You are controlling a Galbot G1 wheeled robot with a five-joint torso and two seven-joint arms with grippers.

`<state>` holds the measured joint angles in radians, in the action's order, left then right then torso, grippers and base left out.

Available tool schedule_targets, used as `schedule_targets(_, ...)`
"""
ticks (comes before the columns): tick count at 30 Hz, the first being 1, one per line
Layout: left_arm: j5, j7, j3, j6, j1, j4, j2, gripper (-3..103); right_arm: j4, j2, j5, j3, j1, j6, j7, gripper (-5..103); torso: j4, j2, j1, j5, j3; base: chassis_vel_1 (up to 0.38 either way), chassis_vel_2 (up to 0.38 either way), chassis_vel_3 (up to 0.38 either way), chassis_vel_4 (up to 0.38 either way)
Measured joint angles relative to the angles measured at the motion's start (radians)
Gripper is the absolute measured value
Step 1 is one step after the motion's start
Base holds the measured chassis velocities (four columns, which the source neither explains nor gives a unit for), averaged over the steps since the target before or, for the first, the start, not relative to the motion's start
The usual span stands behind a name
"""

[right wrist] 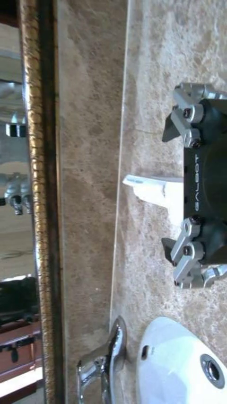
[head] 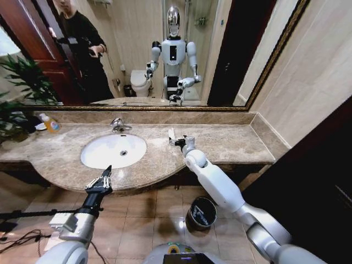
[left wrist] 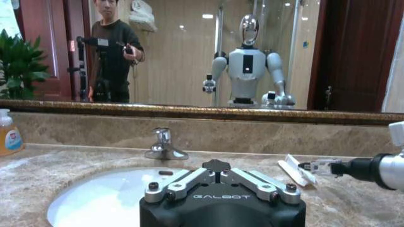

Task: Pick up the trash from the sink and place it in the trash bin.

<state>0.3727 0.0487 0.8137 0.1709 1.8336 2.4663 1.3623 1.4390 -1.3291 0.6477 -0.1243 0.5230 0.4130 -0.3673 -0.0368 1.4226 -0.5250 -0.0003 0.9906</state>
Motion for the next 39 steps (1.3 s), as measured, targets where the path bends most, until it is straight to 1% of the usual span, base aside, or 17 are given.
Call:
schedule_targets(1,0.0,0.0,0.0,0.0,0.0,0.0,0.0,0,-0.011,-0.009,-0.003,0.0,-0.002,-0.002,0.0,99,0.0,0.0,0.0,0.0,0.0,0.0,0.0,0.0,0.0)
schedule_targets(4,0.0,0.0,0.0,0.0,0.0,0.0,0.0,0,-0.031,-0.023,-0.015,-0.002,-0.005,-0.009,0.001,99,-0.0001,0.0,0.0,0.0,0.0,0.0,0.0,0.0,0.0)
schedule_targets(6,0.0,0.0,0.0,0.0,0.0,0.0,0.0,0,-0.053,-0.038,-0.035,-0.006,-0.009,-0.018,0.007,91,0.0,0.0,0.0,0.0,0.0,0.0,0.0,0.0,0.0)
schedule_targets(11,0.0,0.0,0.0,0.0,0.0,0.0,0.0,0,-0.093,-0.067,-0.061,-0.008,-0.02,-0.034,0.013,85,-0.0001,0.0,0.0,0.0001,0.0,0.0,0.0,0.0,0.0)
schedule_targets(14,0.0,0.0,0.0,0.0,0.0,0.0,0.0,0,-0.122,-0.087,-0.082,-0.008,-0.024,-0.044,0.016,71,-0.0001,0.0,0.0,0.0002,0.0,0.0,0.0,0.0,0.0)
schedule_targets(15,0.0,0.0,0.0,0.0,0.0,0.0,0.0,0,-0.122,-0.087,-0.082,-0.008,-0.024,-0.044,0.016,71,-0.0001,0.0,0.0,0.0002,0.0,0.0,0.0,0.0,0.0)
schedule_targets(19,0.0,0.0,0.0,0.0,0.0,0.0,0.0,0,-0.134,-0.094,-0.096,-0.008,-0.024,-0.047,0.018,50,0.0,0.0,0.0,0.0003,0.0,0.0,0.0,0.0,0.0)
schedule_targets(21,0.0,0.0,0.0,0.0,0.0,0.0,0.0,0,-0.135,-0.095,-0.098,-0.008,-0.025,-0.048,0.018,50,-0.0001,0.0,0.0,0.0003,0.0,0.0,0.0,0.0,0.0)
schedule_targets(23,0.0,0.0,0.0,0.0,0.0,0.0,0.0,0,-0.135,-0.095,-0.099,-0.006,-0.024,-0.057,0.019,39,0.0,0.0,0.0,0.0003,0.0,0.0,0.0,0.0,0.0)
schedule_targets(24,0.0,0.0,0.0,0.0,0.0,0.0,0.0,0,-0.135,-0.095,-0.099,-0.006,-0.024,-0.057,0.019,39,0.0,0.0,0.0,0.0003,0.0,0.0,0.0,0.0,0.0)
schedule_targets(27,0.0,0.0,0.0,0.0,0.0,0.0,0.0,0,-0.13,-0.093,-0.1,-0.007,-0.017,-0.062,0.019,23,0.0,0.0,0.0,0.0003,0.0,0.0,0.0,0.0,0.0)
schedule_targets(28,0.0,0.0,0.0,0.0,0.0,0.0,0.0,0,-0.13,-0.093,-0.1,-0.007,-0.017,-0.062,0.019,23,0.0,0.0,0.0,0.0003,0.0,0.0,0.0,0.0,0.0)
schedule_targets(31,0.0,0.0,0.0,0.0,0.0,0.0,0.0,0,-0.126,-0.091,-0.102,-0.008,-0.012,-0.066,0.019,7,0.0,0.0,0.0,0.0003,0.0,0.0,0.0,0.0,0.0)
schedule_targets(33,0.0,0.0,0.0,0.0,0.0,0.0,0.0,0,-0.126,-0.089,-0.103,-0.008,-0.011,-0.067,0.02,7,0.0,0.0,0.0,0.0003,0.0,0.0,0.0,0.0,0.0)
schedule_targets(34,0.0,0.0,0.0,0.0,0.0,0.0,0.0,0,-0.126,-0.089,-0.104,-0.008,-0.011,-0.069,0.021,2,0.0,0.0,0.0,0.0003,0.0,0.0,0.0,0.0,0.0)
schedule_targets(35,0.0,0.0,0.0,0.0,0.0,0.0,0.0,0,-0.127,-0.089,-0.106,-0.008,-0.01,-0.072,0.021,0,0.0,0.0,0.0,0.0003,0.0,0.0,0.0,0.0,0.0)
schedule_targets(39,0.0,0.0,0.0,0.0,0.0,0.0,0.0,0,-0.128,-0.087,-0.109,-0.008,-0.008,-0.077,0.022,0,-0.0001,0.0,0.0,0.0003,0.0,0.0,0.0,0.0,0.0)
